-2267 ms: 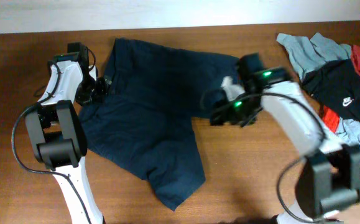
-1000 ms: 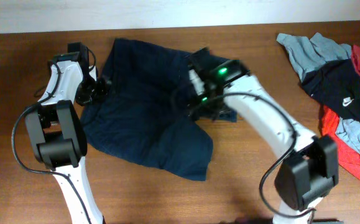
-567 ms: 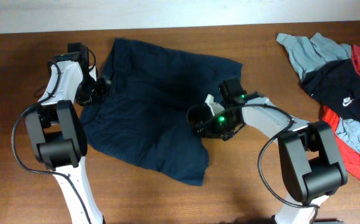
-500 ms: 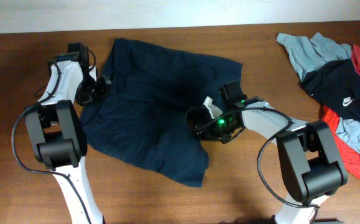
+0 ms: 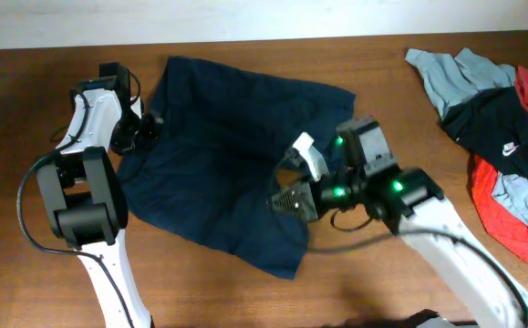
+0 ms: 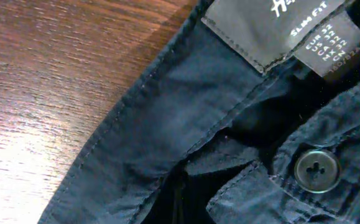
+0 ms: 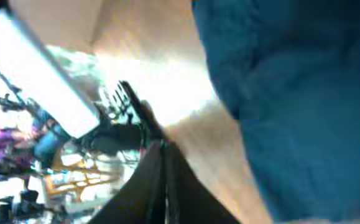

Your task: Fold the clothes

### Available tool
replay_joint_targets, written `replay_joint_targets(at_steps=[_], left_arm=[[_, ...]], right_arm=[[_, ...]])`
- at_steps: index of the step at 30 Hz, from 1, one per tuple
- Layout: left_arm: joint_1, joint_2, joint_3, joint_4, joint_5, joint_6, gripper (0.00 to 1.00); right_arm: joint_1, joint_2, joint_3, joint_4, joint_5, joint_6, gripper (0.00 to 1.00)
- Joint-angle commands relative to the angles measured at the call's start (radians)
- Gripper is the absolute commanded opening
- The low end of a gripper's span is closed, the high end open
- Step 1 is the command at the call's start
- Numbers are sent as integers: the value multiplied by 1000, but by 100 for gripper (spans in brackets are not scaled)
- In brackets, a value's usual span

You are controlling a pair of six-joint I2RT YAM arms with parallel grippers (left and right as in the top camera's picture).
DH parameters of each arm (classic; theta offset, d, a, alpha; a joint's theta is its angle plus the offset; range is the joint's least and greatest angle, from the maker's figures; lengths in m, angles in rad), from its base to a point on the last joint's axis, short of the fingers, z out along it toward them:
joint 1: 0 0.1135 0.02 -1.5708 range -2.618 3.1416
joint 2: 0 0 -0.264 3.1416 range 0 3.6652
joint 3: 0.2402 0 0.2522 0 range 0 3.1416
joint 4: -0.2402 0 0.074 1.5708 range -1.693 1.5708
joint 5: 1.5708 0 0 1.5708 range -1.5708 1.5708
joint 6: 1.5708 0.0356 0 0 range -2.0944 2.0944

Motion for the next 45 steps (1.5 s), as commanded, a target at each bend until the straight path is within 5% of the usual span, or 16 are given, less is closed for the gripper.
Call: replay_joint_targets(at_steps=[1, 5, 6, 8, 13, 15, 21, 23, 25, 27, 28, 35, 42, 43, 44, 45], left_arm=[[4, 74, -40, -18, -31, -12, 1], [4, 74, -40, -27, -31, -11, 10], [4, 72, -36, -50, -31, 5, 4], [4, 49, 6, -104, -32, 67, 2], [-4, -153, 144, -193, 26, 130, 21], [-28, -277, 161, -209, 126, 183, 33], [-200, -398, 159, -259, 166, 311, 38], [-256, -381, 148, -256, 155, 326, 38], [-291, -363, 122, -238, 130, 326, 38], [-303, -348, 105, -227, 124, 325, 38], [-304, -338, 99, -227, 124, 325, 38], [-307, -292, 33, -213, 127, 321, 37], [-310, -291, 24, -206, 133, 317, 38], [-310, -291, 24, -207, 133, 317, 37], [-310, -291, 24, -209, 133, 317, 37], [-310, -291, 24, -209, 133, 317, 37]], right_arm=[[35, -37, 2, -122, 386, 142, 20], [-45, 39, -10, -265, 470, 177, 27], [-77, 80, -11, -302, 469, 178, 46], [-118, 153, -14, -337, 448, 173, 53], [-133, 305, -23, -311, 352, 122, 58], [-134, 381, -35, -259, 312, 122, 61], [-133, 469, -123, 75, -32, 31, 74], [-133, 470, -150, 172, -126, 10, 58], [-130, 470, -159, 253, -286, -39, 23], [-128, 450, -159, 267, -313, -31, 5], [-127, 433, -159, 262, -312, -28, 4], [-24, 146, -112, 50, 244, 241, 4], [333, 151, -109, 179, 583, 588, 8], [409, 202, -109, 210, 683, 635, 15], [436, 237, -109, 222, 718, 643, 35], [443, 253, -109, 229, 721, 642, 40]])
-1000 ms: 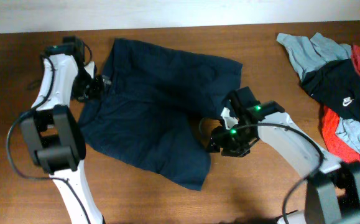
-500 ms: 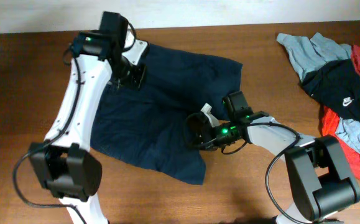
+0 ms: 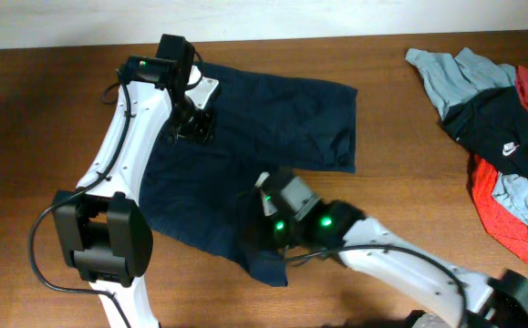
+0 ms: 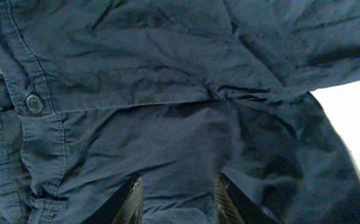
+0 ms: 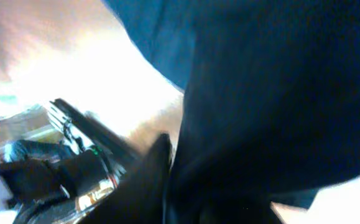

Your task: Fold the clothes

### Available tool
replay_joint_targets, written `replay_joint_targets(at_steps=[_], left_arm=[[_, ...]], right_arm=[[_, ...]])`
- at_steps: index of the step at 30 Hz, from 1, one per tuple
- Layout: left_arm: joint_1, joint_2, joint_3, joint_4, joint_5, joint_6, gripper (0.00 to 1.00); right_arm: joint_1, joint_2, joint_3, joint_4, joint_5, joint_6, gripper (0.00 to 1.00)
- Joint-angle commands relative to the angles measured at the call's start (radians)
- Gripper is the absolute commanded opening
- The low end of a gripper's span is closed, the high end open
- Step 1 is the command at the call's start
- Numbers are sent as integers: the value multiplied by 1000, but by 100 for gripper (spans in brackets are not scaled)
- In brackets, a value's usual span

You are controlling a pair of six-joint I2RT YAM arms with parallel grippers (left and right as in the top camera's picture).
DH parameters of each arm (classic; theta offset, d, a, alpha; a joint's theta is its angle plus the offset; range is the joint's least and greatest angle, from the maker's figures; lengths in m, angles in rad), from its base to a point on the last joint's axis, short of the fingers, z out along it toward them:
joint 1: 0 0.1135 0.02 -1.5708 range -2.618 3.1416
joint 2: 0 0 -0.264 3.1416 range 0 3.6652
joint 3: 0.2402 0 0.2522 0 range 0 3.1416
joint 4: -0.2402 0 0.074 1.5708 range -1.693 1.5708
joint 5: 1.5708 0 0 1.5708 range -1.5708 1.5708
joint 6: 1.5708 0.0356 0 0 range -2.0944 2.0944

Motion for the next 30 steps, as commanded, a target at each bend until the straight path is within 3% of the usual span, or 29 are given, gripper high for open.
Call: replay_joint_targets(at_steps=[1, 7, 11, 13, 15, 20, 25, 30], left_arm=[[-2, 10, -8, -1, 4, 12, 37], [-3, 10, -8, 0, 4, 12, 38], [-3, 10, -8, 0, 3, 13, 37], [-3, 10, -8, 3, 3, 13, 37], [-3, 10, -8, 4, 3, 13, 38], [-3, 10, -8, 11, -8, 13, 38], [-3, 10, -8, 11, -8, 13, 38], [-3, 10, -8, 22, -8, 13, 38]], right_arm=[[60, 93, 10, 26, 177, 94, 40], [27, 64, 13, 86, 127, -126, 57], [-58, -65, 13, -22, 128, -90, 57], [-153, -117, 13, -103, 120, -59, 67], [-224, -127, 13, -142, 63, -63, 73], [-375, -38, -43, -164, -100, -124, 76], [-458, 39, -171, -64, -296, -124, 76], [-464, 46, -337, 171, -414, -32, 78]])
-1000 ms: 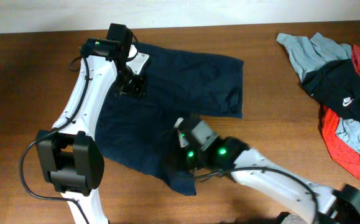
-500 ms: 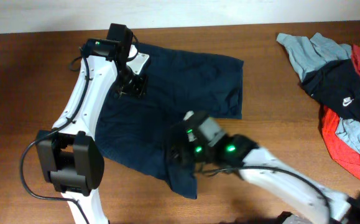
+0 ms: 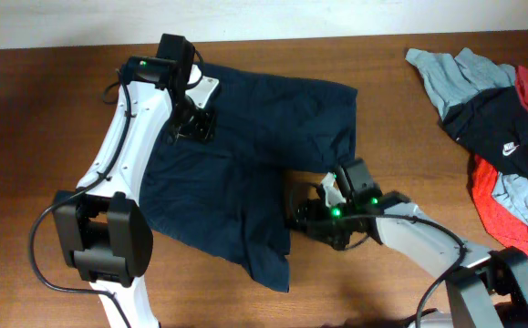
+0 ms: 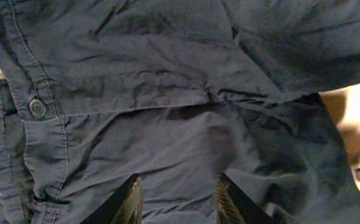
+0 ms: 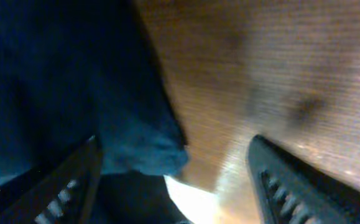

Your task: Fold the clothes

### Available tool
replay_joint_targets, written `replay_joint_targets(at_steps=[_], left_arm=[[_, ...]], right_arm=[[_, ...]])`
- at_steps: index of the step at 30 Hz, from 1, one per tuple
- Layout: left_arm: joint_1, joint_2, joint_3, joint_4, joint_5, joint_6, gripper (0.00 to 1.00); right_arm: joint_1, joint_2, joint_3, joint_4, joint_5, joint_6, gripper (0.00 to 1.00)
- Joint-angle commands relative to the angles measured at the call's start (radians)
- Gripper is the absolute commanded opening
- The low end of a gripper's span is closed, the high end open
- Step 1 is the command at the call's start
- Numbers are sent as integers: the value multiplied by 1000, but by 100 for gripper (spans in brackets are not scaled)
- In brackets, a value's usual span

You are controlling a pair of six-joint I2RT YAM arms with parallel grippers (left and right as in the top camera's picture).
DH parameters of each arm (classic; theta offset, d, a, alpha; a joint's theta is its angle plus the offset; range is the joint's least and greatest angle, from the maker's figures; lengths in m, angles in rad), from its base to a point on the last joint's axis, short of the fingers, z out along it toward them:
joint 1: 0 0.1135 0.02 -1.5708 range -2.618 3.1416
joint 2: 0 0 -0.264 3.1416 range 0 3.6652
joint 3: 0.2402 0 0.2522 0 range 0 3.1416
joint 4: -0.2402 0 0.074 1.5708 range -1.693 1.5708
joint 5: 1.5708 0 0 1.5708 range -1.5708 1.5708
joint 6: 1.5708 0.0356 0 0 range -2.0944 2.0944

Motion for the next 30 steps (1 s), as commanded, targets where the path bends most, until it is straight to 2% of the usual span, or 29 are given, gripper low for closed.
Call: replay_joint_targets(at_steps=[1, 2, 4, 6, 7, 9, 12, 15, 17, 21, 23, 26, 29, 30], left_arm=[[-3, 10, -8, 10, -3, 13, 38], [-3, 10, -8, 11, -3, 13, 38], [-3, 10, -8, 11, -3, 13, 38], [-3, 10, -8, 6, -3, 13, 38], [-3, 10, -8, 5, -3, 13, 38], [-3, 10, -8, 5, -3, 13, 38], [-3, 10, -8, 5, -3, 13, 38], [-3, 10, -8, 5, -3, 13, 38], [-3, 10, -8, 5, -3, 13, 38], [-3, 10, -8, 4, -3, 13, 38], [-3, 10, -8, 4, -3, 13, 38], [-3, 10, -8, 6, -4, 13, 39], [-3, 10, -8, 13, -3, 13, 39], [-3, 10, -8, 14, -3, 13, 38]], right_arm=[[6, 4, -98, 167, -127, 92, 78], [24, 4, -144, 319, -140, 123, 78], [52, 4, -173, 427, -136, 146, 78], [74, 4, -179, 463, -135, 152, 74], [83, 4, -179, 469, -135, 152, 70], [95, 5, -179, 473, -121, 152, 56], [96, 5, -179, 476, -109, 152, 49], [104, 5, -179, 500, -109, 151, 30], [107, 4, -179, 536, -109, 147, 4], [59, -40, -171, 523, -110, 135, 4], [-4, -100, -154, 450, -109, 74, 4], [-98, -187, -66, 197, -43, -78, 4], [-141, -249, 113, -145, 259, -273, 4], [-149, -250, 161, -203, 335, -294, 4]])
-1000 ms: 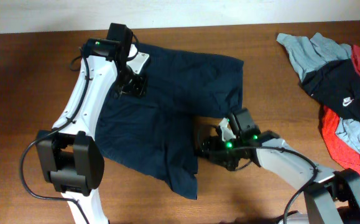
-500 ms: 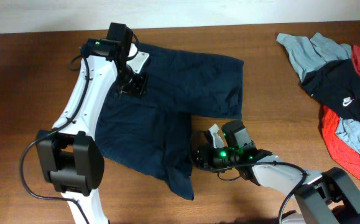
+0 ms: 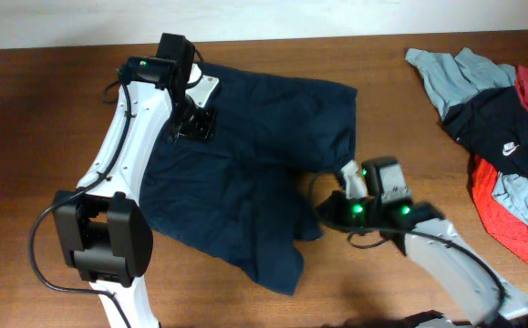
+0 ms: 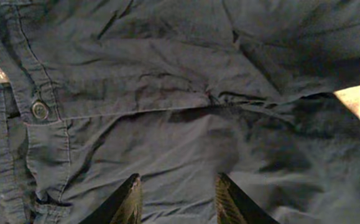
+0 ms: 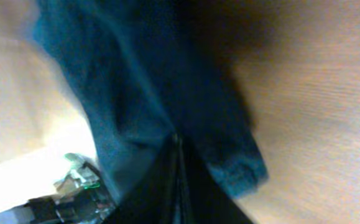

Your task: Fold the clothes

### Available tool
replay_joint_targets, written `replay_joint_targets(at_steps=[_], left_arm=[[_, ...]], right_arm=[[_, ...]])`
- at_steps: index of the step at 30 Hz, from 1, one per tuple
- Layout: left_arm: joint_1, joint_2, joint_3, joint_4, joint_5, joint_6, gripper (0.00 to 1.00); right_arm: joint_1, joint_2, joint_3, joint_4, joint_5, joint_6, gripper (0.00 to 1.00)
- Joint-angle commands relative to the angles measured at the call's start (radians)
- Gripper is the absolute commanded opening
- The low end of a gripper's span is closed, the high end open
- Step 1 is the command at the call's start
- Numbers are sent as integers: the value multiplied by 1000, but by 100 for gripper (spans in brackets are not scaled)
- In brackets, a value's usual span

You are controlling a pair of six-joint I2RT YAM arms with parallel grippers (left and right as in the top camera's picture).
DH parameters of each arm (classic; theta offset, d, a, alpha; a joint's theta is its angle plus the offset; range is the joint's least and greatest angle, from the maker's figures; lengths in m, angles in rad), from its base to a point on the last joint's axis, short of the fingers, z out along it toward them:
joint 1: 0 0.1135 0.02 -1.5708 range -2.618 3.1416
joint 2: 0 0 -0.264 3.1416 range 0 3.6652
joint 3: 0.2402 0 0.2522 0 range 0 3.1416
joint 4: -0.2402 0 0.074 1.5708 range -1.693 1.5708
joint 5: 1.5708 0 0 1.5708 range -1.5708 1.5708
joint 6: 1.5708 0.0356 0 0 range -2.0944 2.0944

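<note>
Dark navy shorts [image 3: 245, 164] lie spread on the wooden table [image 3: 26, 137]. My left gripper [image 3: 193, 125] hovers over their upper left part near the waistband. In the left wrist view its fingers [image 4: 133, 199] stand apart, open, with only wrinkled cloth [image 4: 167, 93] and a button [image 4: 40, 110] beneath. My right gripper [image 3: 329, 211] is at the right edge of the lower leg. Seen from the right wrist, this gripper [image 5: 176, 142] is shut with the navy fabric [image 5: 136, 81] pinched between its fingers.
A pile of other clothes sits at the table's right end: a grey-blue shirt [image 3: 450, 77], a black garment with a white logo [image 3: 491, 118] and a red one [image 3: 505, 214]. Bare wood shows left of the shorts and along the front.
My right gripper was open beside the leg's edge; now it is shut on that edge and sits slightly further right, the hem drawn right with it. The left arm has not moved.
First my left gripper was at the left waistband and the right one was over the shorts' middle. Then the left stood open over the upper part, the right low on the leg. The right then opened at the leg's right edge and now grips it.
</note>
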Motion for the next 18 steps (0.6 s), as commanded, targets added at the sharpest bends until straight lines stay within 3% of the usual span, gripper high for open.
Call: replay_joint_targets(at_steps=[1, 6, 7, 9, 11, 13, 16, 17, 18], left_arm=[[-3, 9, -7, 4, 0, 13, 38], [-3, 9, -7, 4, 0, 13, 39], [-3, 9, -7, 4, 0, 13, 38], [-3, 9, -7, 4, 0, 13, 38], [-3, 9, -7, 10, 0, 13, 38], [-3, 9, -7, 13, 0, 13, 38], [-3, 9, -7, 14, 0, 13, 39], [-3, 9, -7, 14, -3, 14, 39], [-3, 9, -7, 12, -27, 13, 39]], right_arm=[[-34, -39, 187, -149, 342, -207, 4], [-60, -37, 292, -187, 489, -326, 4], [-60, -36, 292, -200, 489, -328, 16], [-60, -24, 292, -233, 491, -328, 69], [-60, 6, 292, -281, 495, -323, 82], [-60, 24, 292, -305, 513, -290, 83], [-60, 42, 292, -317, 507, -290, 73], [-60, 50, 292, -332, 507, -278, 61], [-60, 76, 290, -369, 494, -230, 22]])
